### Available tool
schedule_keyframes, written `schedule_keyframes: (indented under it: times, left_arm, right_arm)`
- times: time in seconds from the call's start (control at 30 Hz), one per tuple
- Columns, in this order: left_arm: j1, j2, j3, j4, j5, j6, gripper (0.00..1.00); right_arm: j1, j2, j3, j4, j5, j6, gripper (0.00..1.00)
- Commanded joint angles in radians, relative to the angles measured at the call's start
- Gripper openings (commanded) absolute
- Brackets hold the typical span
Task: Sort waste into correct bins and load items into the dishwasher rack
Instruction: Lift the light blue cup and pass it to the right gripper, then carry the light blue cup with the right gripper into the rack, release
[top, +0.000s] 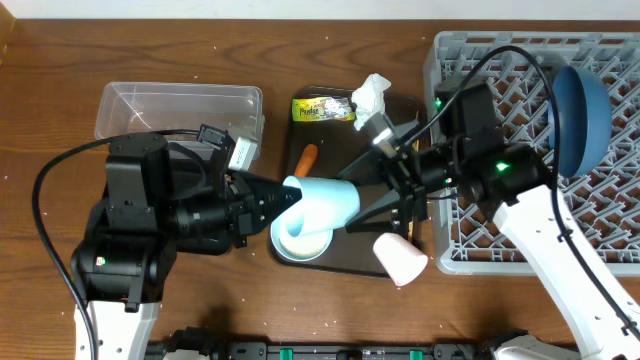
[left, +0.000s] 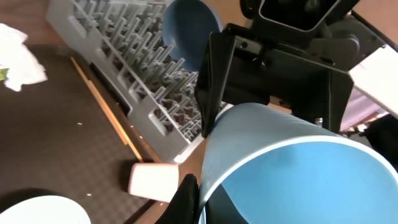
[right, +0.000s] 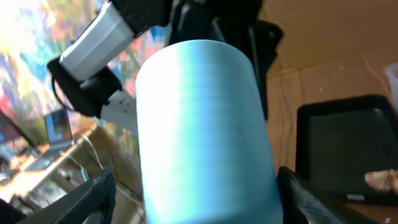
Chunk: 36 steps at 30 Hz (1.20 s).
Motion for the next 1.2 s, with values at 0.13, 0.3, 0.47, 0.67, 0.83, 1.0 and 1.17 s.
schedule_keyframes:
  times: [0.13,0.3,0.47,0.67,0.83,1.0,1.17]
  left_arm:
    - [0.006,0.013,0.012,0.010,0.035,0.013,0.06]
    - [0.006,0.013,0.012,0.024,0.035,0.013,0.52]
    - [0.006,0.013,0.012,0.024,0.031,0.013,0.98]
    - [0.006,0.013,0.012,0.023,0.018,0.013,0.98]
    - [0.006,0.013,0.012,0.022,0.005,0.013,0.98]
    - [0.006,0.013,0.012,0.021,-0.004,0.013,0.98]
    - [0.006,0.013,0.012,0.009,-0.041,0.013,0.98]
  right_arm:
    - [0.040,-0.005,0.008,0.032,0.076,0.055,0.52]
    - [0.047,-0.006,0.008,0.029,0.315,0.142,0.49]
    - [-0.003,-0.045,0.008,-0.026,0.680,0.253,0.43]
    - [-0.157,-0.131,0.008,-0.167,1.062,0.409,0.46]
    - [-0.349,-0.185,0.008,-0.285,1.171,0.442,0.47]
    - [-0.602,-0.196,0.008,-0.373,1.176,0.461,0.45]
    - [-0.733,-0.197,0.008,-0.430,1.155,0.430,0.45]
